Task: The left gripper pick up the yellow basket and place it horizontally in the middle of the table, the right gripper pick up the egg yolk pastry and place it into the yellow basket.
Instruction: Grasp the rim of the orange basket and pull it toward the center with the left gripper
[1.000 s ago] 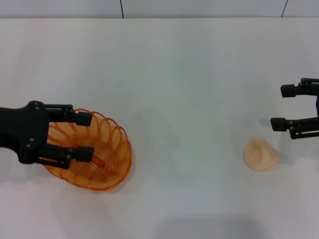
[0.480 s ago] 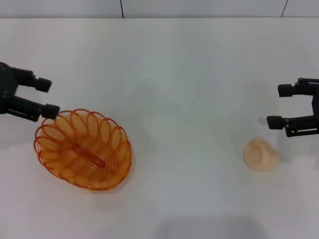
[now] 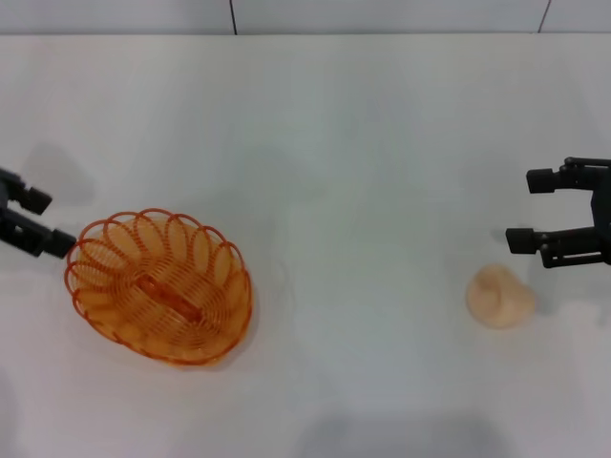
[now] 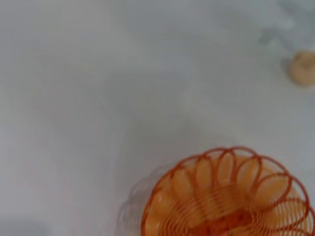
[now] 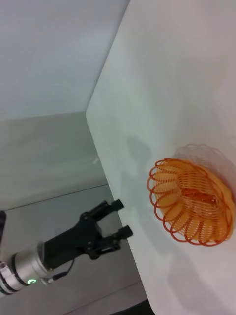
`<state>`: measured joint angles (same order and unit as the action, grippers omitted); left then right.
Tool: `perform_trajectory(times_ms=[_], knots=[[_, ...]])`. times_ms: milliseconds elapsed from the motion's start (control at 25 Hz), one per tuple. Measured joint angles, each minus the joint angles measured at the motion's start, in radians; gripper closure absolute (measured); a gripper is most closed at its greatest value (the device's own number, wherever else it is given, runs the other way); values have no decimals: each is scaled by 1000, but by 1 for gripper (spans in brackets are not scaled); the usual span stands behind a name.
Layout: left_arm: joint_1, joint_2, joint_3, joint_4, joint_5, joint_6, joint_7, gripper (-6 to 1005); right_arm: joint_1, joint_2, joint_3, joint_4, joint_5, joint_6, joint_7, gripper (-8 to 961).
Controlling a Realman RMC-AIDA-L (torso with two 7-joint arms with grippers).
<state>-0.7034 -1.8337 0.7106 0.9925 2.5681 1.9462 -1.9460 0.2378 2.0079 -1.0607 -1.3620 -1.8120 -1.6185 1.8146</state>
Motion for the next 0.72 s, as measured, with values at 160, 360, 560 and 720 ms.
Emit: perform_trajectory(times_ms=[160,360,560,720], knots=[[4,-11,-1,0,45,-11,-8,213,2,0,-1,9,0,0,0,95],[13,-17,-3,0,89,-26,-18,220,3,0,-2,11,0,0,0,95],[19,-20,-1,-2,133,-49,-22,227,5,0,-3,12,0,0,0,95],[14,-21,1,-7,137,-70,-18,233,6,1,-5,14,4,0,0,95]])
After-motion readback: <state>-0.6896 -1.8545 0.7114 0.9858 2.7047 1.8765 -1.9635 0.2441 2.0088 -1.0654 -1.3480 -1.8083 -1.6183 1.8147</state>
